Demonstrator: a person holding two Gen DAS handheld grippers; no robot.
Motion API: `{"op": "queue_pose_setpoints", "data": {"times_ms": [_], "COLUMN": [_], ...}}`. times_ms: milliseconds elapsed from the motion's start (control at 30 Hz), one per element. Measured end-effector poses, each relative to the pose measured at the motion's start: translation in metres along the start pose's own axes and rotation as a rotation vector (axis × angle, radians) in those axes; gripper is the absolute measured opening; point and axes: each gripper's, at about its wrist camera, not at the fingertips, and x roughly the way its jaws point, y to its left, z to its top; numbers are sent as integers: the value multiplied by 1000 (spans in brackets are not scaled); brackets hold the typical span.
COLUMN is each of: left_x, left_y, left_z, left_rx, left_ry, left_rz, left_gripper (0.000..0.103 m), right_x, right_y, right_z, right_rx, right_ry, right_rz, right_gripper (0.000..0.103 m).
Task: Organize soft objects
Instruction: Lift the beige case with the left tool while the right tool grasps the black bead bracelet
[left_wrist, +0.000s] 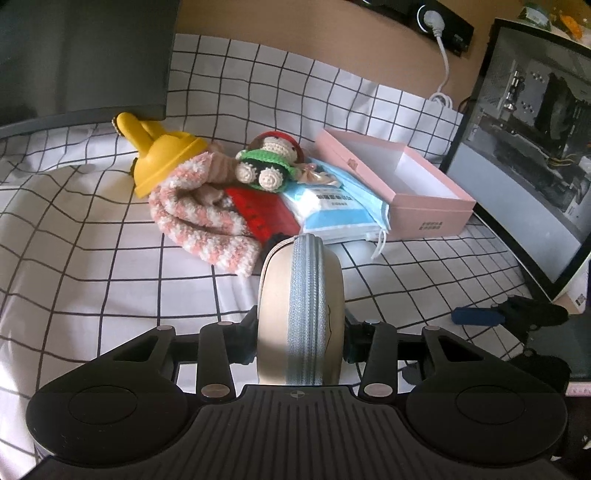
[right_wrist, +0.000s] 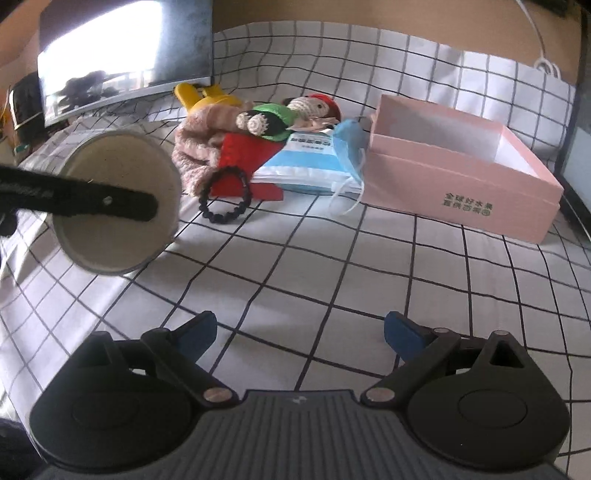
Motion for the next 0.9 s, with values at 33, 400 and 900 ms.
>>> {"op": "queue_pose_setpoints", "data": {"times_ms": [33,400,900], "left_x": [-2,-59,-111], "left_y": [1,24,41], "left_z": [-1,-5,-25], "left_rx": [-4,-129,-220], "left_ry": [-4,-82,-51], "left_rz": [-2,48,119], "left_gripper": [45,45,45], "right_x": [0,2,93], "right_y": [-2,10,69], "right_z": [0,32,95], "right_rx": [15,-15,-116], "right_ry": [2,14,26], "right_rz": [0,54,97], "right_gripper": [99,88,49]}}
